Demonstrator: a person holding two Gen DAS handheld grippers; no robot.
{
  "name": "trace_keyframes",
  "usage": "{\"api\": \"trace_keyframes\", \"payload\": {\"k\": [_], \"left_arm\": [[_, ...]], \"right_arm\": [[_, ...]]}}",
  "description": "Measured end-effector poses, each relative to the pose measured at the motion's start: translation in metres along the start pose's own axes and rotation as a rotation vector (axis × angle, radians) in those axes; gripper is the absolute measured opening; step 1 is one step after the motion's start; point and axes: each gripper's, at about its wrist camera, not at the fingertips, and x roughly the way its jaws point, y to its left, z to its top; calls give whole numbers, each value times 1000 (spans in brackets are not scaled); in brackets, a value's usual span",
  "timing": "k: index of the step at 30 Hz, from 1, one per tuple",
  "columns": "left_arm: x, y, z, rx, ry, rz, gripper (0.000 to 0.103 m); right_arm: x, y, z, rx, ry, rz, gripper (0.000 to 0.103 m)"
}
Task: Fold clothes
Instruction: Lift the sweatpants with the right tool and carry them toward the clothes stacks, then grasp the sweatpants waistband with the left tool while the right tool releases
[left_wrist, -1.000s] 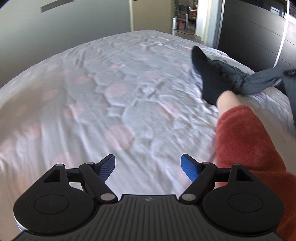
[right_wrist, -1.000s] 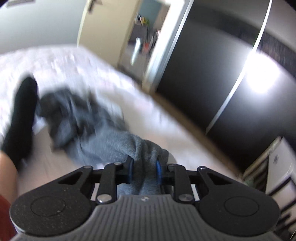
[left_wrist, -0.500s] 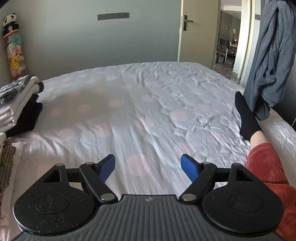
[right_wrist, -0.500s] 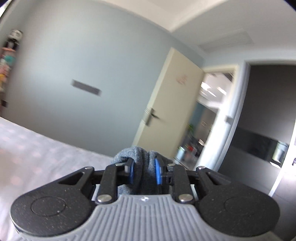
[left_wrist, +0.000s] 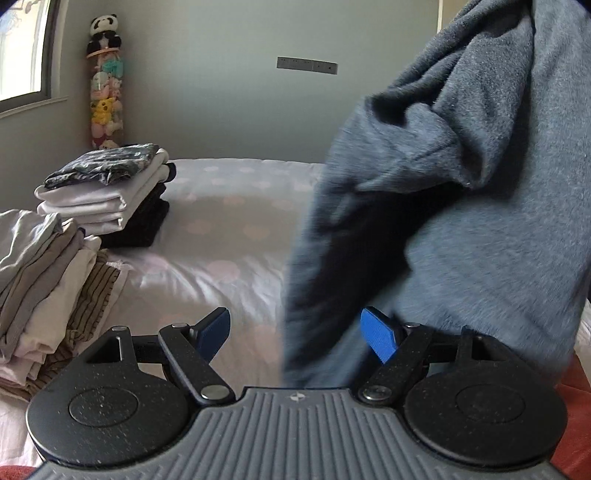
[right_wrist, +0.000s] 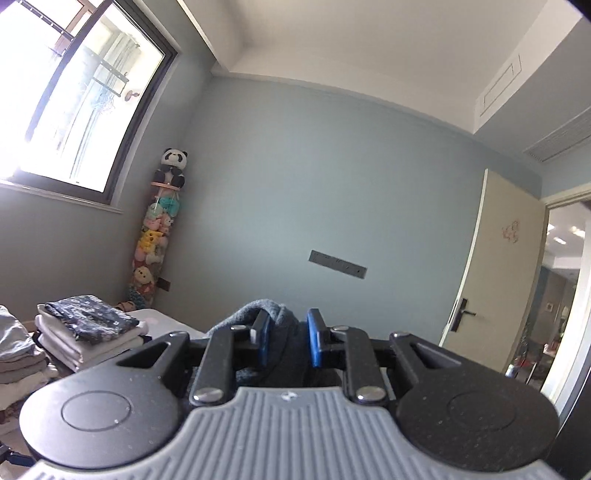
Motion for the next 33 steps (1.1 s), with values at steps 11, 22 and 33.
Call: {"api": "trace_keyframes", "payload": {"k": [11,22,33], "left_arm": [[37,21,-40,37,151,26,92],[72,36,-32,118,178,3,92],[143,75,-28,42,300,59,91]], "right_arm": [[41,-41,-188,158,367,-183,0],[44,19,-308,282,629,31,14],[63,50,-375,378,790,59,60]]}}
